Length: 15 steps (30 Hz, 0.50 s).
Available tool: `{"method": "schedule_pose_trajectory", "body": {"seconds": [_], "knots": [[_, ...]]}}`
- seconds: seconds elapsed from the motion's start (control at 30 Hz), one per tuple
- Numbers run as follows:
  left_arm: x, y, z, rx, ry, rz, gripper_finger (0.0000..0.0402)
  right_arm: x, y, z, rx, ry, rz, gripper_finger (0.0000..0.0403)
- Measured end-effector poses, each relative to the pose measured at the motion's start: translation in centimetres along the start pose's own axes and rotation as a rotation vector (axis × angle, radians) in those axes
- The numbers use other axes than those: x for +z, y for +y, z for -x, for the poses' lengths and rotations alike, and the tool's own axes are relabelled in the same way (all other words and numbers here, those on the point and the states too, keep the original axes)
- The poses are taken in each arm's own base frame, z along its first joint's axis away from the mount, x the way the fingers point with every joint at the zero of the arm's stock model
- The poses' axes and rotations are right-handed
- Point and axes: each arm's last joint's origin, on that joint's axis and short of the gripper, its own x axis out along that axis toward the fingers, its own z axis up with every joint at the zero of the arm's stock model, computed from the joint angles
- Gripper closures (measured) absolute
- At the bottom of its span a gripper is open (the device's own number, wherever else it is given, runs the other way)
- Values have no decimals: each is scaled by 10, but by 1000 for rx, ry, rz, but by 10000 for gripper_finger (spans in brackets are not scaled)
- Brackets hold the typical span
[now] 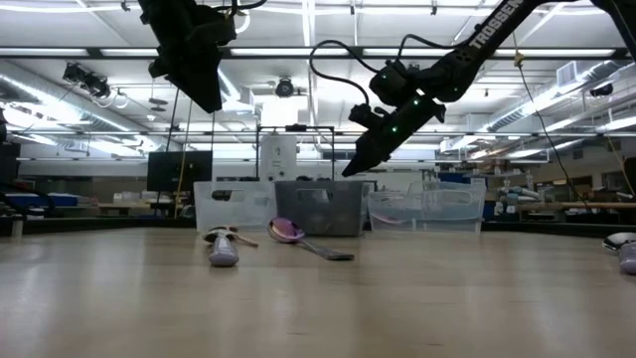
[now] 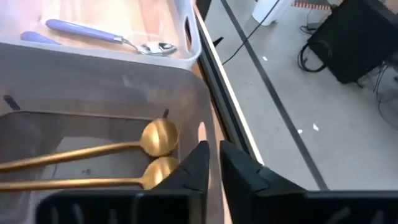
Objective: Sort silverware by color (type)
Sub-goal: Adjust the black bin, then put the bottom gold spoon into the black bin
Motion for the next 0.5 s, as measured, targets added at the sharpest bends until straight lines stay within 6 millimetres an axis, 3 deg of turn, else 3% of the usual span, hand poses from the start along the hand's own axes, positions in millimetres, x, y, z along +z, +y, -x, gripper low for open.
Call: {"method": "schedule_pose_trajectory", "body": {"seconds": [0.27,0.5], "knots": [[0,0,0,0,0,0,276,4,2,0,-26,-22,-22,282],[0,0,0,0,0,-1,276,13,18,-1,104,-78,-211,272]]}}
